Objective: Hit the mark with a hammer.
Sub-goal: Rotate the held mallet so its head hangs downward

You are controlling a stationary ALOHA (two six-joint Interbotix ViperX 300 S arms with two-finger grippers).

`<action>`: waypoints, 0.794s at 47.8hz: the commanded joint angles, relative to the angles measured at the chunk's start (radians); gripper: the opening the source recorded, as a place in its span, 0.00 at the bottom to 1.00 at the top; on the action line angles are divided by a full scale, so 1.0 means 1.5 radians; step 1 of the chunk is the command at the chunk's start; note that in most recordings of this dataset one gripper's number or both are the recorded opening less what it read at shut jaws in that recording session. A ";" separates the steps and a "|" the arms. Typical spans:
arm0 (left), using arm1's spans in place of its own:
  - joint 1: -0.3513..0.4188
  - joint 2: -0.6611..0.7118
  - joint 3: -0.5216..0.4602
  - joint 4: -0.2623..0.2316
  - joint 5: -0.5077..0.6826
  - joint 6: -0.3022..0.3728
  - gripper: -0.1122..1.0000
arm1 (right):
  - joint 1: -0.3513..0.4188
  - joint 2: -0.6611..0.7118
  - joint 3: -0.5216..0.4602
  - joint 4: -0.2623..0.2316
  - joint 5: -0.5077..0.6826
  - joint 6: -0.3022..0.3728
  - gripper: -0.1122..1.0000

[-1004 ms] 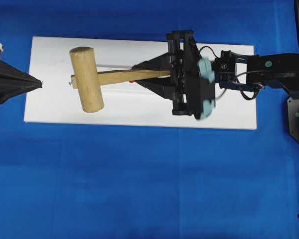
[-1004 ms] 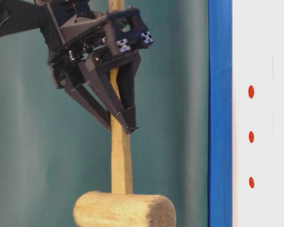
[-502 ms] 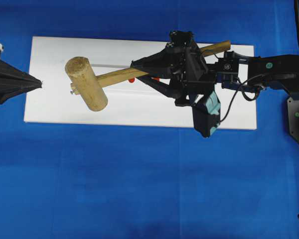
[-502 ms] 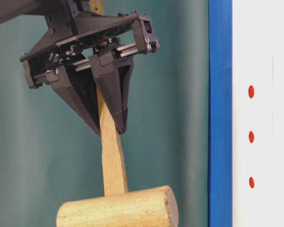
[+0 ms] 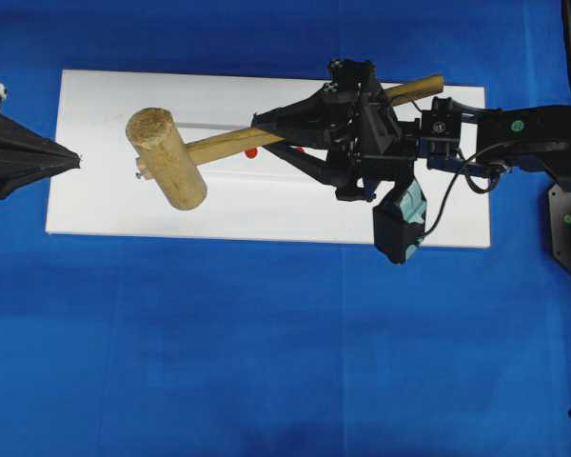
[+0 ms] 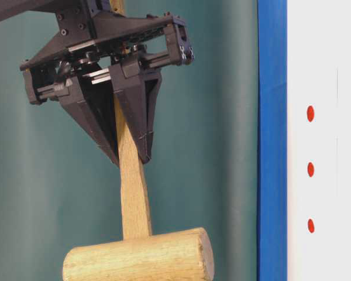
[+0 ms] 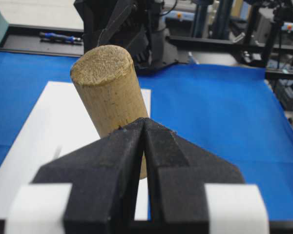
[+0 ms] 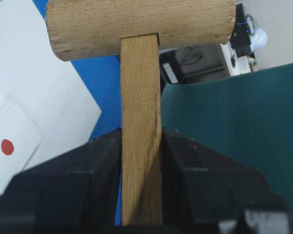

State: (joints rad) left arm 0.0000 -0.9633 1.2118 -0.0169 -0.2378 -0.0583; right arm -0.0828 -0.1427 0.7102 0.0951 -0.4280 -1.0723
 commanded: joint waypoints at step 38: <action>0.056 0.157 -0.046 -0.002 -0.123 -0.112 0.94 | -0.001 -0.024 -0.010 0.002 -0.018 0.002 0.19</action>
State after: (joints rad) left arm 0.0859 -0.7977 1.1919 -0.0184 -0.3774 -0.2240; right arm -0.0828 -0.1427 0.7102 0.0951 -0.4357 -1.0723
